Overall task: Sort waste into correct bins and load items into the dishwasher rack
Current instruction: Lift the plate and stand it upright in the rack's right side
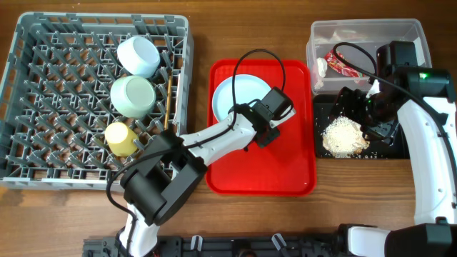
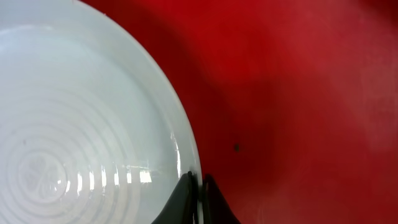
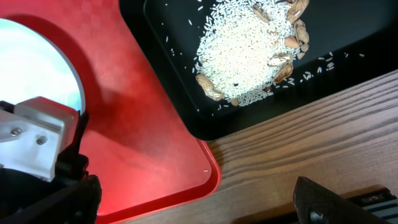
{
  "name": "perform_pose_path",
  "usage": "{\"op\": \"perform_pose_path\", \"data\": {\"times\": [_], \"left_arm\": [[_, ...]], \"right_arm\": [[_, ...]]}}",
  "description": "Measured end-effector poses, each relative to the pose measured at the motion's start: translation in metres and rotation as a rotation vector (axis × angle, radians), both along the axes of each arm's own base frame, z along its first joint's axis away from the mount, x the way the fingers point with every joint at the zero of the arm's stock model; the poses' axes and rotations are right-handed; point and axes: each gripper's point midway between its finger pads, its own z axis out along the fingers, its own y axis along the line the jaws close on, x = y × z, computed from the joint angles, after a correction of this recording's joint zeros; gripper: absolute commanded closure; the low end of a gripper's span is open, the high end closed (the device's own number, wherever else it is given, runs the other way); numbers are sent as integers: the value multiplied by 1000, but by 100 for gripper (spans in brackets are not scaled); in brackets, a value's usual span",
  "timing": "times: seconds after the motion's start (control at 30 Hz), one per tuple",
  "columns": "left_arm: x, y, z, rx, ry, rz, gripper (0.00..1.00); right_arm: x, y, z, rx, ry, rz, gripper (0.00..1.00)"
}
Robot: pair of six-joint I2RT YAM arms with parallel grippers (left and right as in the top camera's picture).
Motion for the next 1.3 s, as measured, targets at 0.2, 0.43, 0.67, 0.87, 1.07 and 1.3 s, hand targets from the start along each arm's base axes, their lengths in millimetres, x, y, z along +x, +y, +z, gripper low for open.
{"op": "perform_pose_path", "data": {"times": [0.2,0.43,0.67,0.87,1.07,1.3], "left_arm": [[-3,10,92,-153,-61,125,96],[31,80,234,-516,-185,280,96],[58,161,271,-845,-40,366,96],[77,192,238,-992,178,423,96],[88,213,224,-1010,204,488,0],[88,218,228,-1027,223,547,0]], "right_arm": [[0,0,0,0,0,0,0],[-1,0,0,0,3,0,0],[-1,0,0,-1,3,8,0],[-1,0,0,-1,2,15,0],[-1,0,0,-1,3,15,0],[-1,0,0,-1,2,15,0]]}}
